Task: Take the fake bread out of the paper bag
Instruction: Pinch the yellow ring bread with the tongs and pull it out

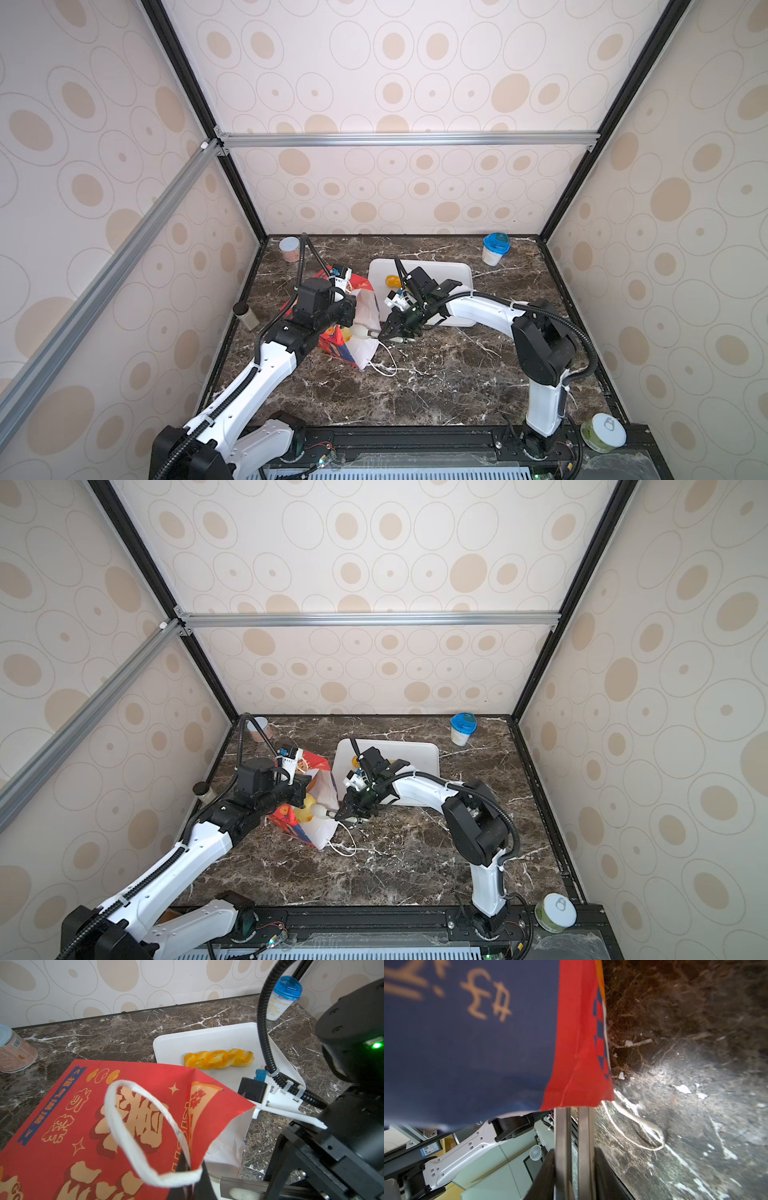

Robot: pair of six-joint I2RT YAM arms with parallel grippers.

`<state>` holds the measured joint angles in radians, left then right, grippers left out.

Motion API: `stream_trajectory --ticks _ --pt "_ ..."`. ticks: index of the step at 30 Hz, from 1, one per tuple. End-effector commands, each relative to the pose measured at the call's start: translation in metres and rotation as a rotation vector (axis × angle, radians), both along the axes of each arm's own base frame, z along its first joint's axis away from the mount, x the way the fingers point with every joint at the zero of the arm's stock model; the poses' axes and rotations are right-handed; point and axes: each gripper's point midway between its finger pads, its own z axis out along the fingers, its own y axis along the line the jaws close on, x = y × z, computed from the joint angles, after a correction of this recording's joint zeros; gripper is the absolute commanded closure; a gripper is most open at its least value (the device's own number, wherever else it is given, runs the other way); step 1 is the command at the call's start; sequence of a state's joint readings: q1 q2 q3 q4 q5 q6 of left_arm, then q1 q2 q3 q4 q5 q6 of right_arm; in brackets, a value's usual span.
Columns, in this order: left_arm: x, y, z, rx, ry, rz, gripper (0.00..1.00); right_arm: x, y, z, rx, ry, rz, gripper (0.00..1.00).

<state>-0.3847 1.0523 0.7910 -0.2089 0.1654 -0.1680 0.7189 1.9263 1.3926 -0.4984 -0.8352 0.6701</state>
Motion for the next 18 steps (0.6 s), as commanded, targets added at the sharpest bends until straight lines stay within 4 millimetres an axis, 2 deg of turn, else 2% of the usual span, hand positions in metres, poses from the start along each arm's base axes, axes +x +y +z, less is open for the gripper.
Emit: stream_trajectory --ticks 1,8,11,18 --pt "0.007 0.001 0.022 -0.020 -0.082 0.028 1.00 -0.005 -0.002 0.008 -0.010 -0.027 0.020 1.00" --pt "0.019 0.013 0.032 0.011 -0.114 0.106 1.00 -0.018 -0.019 0.036 -0.010 -0.099 0.043 1.00" --pt "0.025 0.016 0.030 0.015 -0.112 0.142 1.00 -0.021 -0.025 0.046 -0.012 -0.123 0.038 1.00" --pt "0.047 0.013 0.033 -0.014 -0.120 0.179 1.00 -0.031 -0.033 0.059 0.015 -0.148 0.033 1.00"
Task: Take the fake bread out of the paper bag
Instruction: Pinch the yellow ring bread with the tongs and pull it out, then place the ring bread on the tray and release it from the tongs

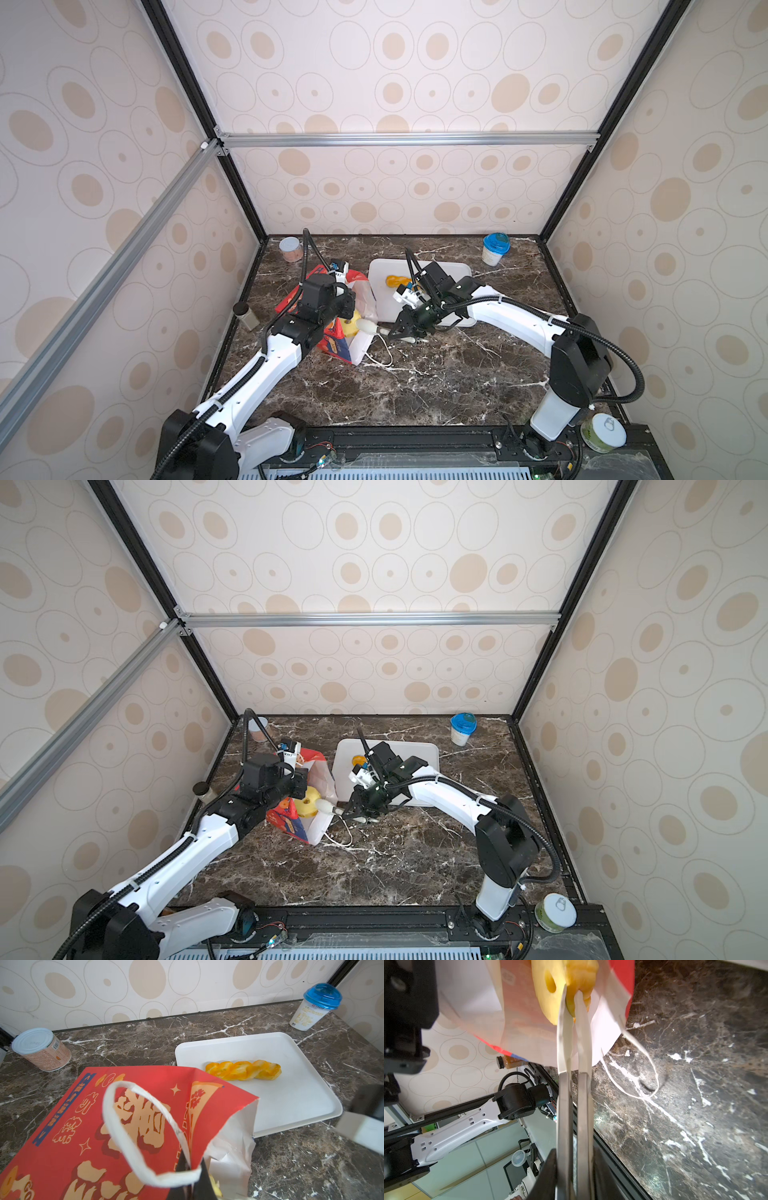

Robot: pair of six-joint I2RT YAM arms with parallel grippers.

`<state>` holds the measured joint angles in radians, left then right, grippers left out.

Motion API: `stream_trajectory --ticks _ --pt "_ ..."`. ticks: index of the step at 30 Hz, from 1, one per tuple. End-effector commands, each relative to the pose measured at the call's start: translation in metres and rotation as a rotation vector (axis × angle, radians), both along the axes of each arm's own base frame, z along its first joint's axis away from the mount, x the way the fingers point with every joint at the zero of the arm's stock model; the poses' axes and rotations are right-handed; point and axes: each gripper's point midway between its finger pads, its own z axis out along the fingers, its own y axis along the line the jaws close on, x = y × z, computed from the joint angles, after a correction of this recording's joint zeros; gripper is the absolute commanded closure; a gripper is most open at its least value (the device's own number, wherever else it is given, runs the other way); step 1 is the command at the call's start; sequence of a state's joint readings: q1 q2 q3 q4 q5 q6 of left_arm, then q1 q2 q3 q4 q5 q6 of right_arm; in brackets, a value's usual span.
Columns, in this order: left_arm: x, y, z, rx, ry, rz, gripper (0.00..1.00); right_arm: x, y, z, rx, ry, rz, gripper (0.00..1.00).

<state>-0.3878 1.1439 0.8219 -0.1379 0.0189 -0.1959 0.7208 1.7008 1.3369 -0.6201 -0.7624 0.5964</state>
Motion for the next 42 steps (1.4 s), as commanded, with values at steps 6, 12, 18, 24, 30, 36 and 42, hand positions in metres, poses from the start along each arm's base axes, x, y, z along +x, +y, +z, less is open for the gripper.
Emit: stream_trajectory --ticks 6,12,18,24,30,36,42 --pt "0.030 0.003 0.048 -0.033 -0.118 0.081 1.00 -0.013 -0.012 0.017 0.008 -0.050 0.022 1.00" --pt "0.046 0.016 0.043 0.014 -0.097 0.152 1.00 -0.010 -0.027 0.032 0.027 -0.091 -0.012 1.00" --pt "0.054 0.029 0.042 0.002 -0.102 0.210 1.00 -0.001 -0.045 0.054 0.079 -0.134 -0.076 1.00" --pt "0.060 0.037 0.035 -0.001 -0.089 0.227 1.00 -0.003 -0.065 0.064 0.097 -0.164 -0.129 1.00" --pt "0.066 0.047 0.029 0.016 -0.074 0.243 1.00 0.006 -0.093 0.073 0.134 -0.190 -0.252 1.00" --pt "0.057 0.052 0.023 0.046 -0.027 0.230 1.00 0.028 -0.124 0.074 0.162 -0.187 -0.351 1.00" --pt "0.040 0.058 0.024 0.035 -0.038 0.243 1.00 0.057 -0.137 0.041 0.152 -0.118 -0.404 1.00"
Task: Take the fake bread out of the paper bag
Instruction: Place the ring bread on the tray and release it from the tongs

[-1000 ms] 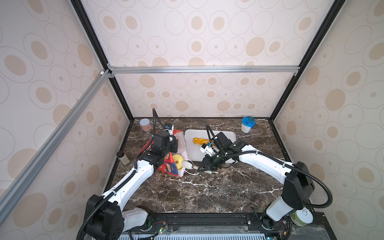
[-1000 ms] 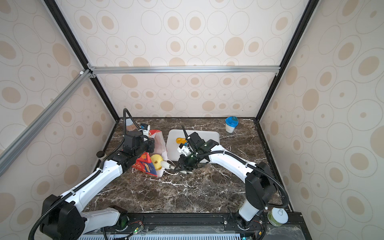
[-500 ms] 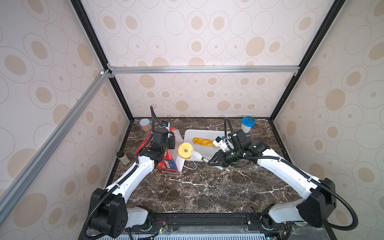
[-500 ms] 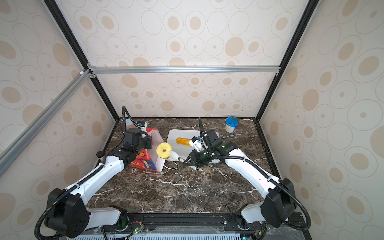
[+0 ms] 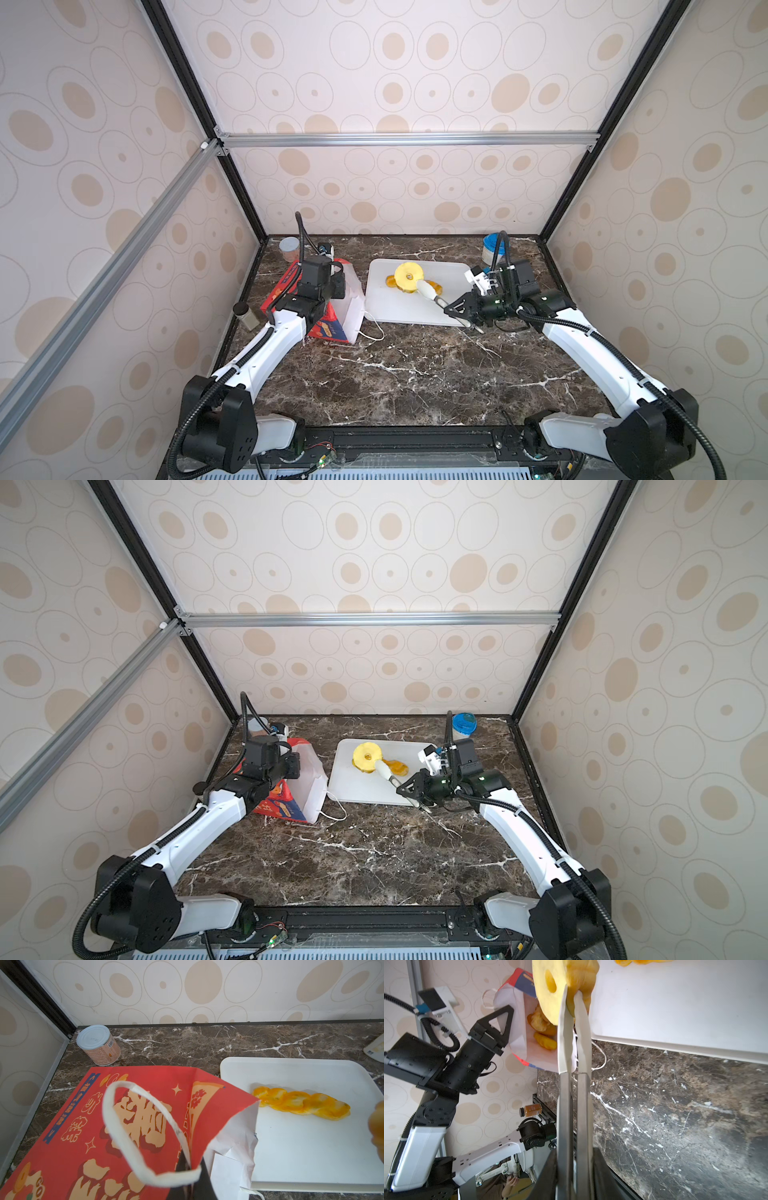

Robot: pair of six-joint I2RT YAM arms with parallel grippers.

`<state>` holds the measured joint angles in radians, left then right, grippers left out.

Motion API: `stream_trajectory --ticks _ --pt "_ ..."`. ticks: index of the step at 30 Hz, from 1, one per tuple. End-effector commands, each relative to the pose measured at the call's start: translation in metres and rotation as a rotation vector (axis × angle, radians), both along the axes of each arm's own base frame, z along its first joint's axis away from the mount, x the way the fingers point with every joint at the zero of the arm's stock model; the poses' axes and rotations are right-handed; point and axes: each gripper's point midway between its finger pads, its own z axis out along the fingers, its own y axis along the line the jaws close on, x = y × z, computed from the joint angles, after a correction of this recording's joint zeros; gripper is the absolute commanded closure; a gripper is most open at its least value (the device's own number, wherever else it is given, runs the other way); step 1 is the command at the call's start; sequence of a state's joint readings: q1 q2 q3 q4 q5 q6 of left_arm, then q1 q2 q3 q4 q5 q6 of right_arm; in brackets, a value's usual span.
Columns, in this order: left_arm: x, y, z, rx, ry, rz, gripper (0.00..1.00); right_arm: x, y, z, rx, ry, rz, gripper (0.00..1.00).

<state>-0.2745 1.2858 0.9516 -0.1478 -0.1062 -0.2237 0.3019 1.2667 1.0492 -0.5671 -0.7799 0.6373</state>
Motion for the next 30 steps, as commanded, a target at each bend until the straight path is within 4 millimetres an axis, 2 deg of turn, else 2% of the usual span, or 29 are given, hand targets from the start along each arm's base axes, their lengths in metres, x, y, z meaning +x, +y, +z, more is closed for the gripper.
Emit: stream_trajectory --ticks 1,6,15,20,22,26,30 --pt "-0.010 0.006 0.018 -0.008 -0.046 0.008 1.00 0.013 0.006 -0.018 0.036 0.027 0.042 1.00" --pt "-0.027 0.009 0.022 -0.017 -0.056 -0.002 1.00 0.036 0.022 -0.064 0.061 0.127 0.070 1.00" --pt "-0.036 0.014 0.031 -0.015 -0.077 0.014 1.00 0.043 0.055 -0.099 0.087 0.218 0.130 1.00" --pt "-0.037 0.013 0.031 -0.021 -0.080 0.004 1.00 0.048 0.061 -0.101 0.112 0.233 0.119 1.00" --pt "-0.037 0.011 0.029 -0.023 -0.081 -0.007 1.00 0.051 0.063 -0.101 0.111 0.232 0.112 0.91" --pt "-0.039 0.002 0.030 -0.035 -0.082 -0.061 1.00 0.057 0.063 -0.095 0.100 0.210 0.107 0.67" --pt "-0.041 -0.003 0.033 -0.042 -0.093 -0.099 1.00 0.051 0.059 -0.085 0.088 0.193 0.113 0.61"
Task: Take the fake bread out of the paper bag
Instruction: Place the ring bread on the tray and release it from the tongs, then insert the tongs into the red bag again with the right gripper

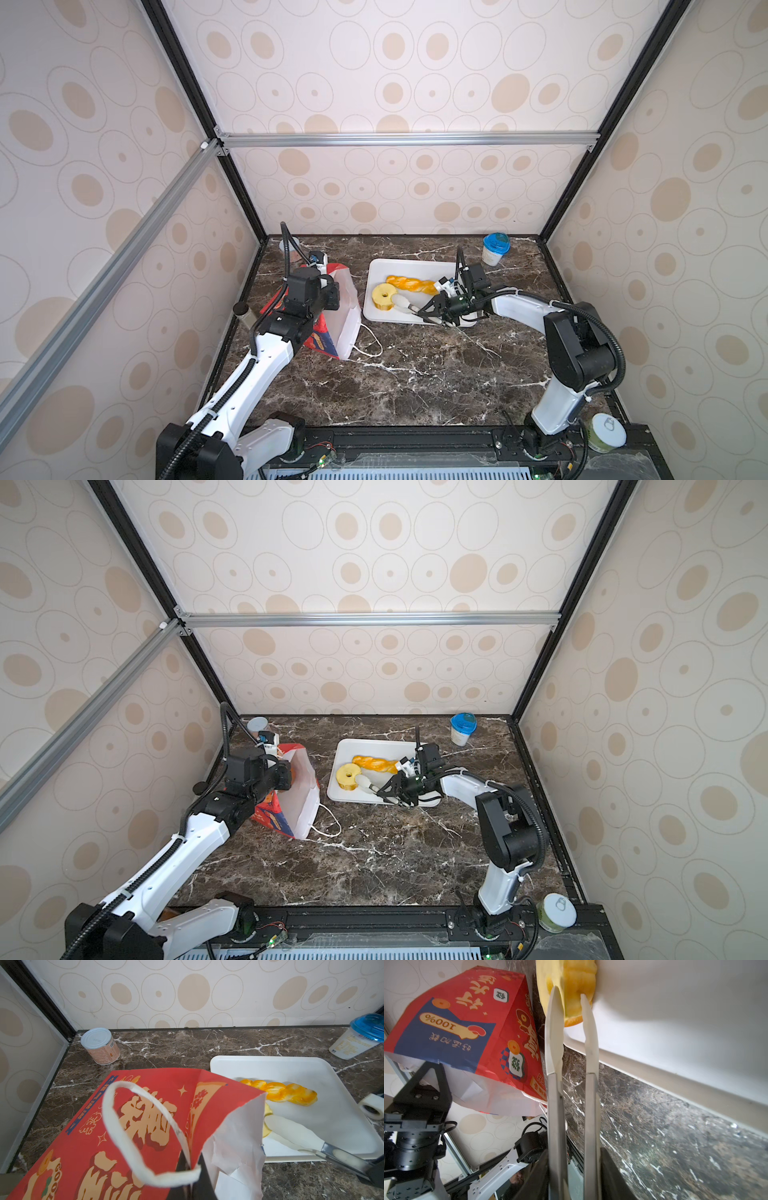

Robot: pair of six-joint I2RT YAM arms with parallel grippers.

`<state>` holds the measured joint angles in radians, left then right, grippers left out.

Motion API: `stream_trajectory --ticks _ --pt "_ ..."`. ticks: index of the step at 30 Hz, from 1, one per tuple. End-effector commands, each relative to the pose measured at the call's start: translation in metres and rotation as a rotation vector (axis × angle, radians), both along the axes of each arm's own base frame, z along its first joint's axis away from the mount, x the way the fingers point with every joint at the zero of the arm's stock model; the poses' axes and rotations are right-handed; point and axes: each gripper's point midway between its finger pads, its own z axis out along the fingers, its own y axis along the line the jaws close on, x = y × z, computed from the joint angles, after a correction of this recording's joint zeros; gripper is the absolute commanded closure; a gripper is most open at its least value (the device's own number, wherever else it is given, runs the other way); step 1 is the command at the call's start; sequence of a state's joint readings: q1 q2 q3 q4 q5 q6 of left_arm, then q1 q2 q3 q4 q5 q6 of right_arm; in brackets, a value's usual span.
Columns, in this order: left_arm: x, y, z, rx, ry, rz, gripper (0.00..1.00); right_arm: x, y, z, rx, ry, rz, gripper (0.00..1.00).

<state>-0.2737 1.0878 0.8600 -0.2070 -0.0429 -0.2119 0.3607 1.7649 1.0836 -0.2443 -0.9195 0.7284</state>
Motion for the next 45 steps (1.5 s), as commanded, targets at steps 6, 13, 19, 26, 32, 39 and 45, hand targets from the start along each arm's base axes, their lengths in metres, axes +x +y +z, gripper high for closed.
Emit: stream_trajectory --ticks 6,13,19,26,32,39,45 --pt "0.002 -0.008 0.019 -0.007 -0.054 -0.063 1.00 -0.016 -0.012 0.032 -0.011 -0.072 0.018 0.60" --pt "0.007 -0.011 0.020 -0.017 -0.070 -0.069 1.00 -0.030 -0.027 0.044 -0.035 -0.098 0.015 0.59" --pt "0.008 -0.026 0.021 -0.050 -0.048 -0.138 1.00 -0.044 -0.033 0.078 -0.010 -0.164 0.008 0.60" --pt "-0.004 -0.045 0.015 -0.057 -0.007 -0.227 1.00 -0.092 -0.025 0.134 0.046 -0.233 0.050 0.61" --pt "-0.017 -0.058 0.007 -0.067 0.007 -0.274 1.00 -0.139 0.011 0.159 0.081 -0.234 0.174 0.61" --pt "-0.028 -0.059 0.006 -0.038 -0.001 -0.296 1.00 -0.153 0.067 0.147 0.203 -0.155 0.255 0.60" --pt "-0.036 -0.063 0.004 -0.066 -0.013 -0.321 1.00 -0.146 0.103 0.124 0.128 -0.132 0.365 0.60"
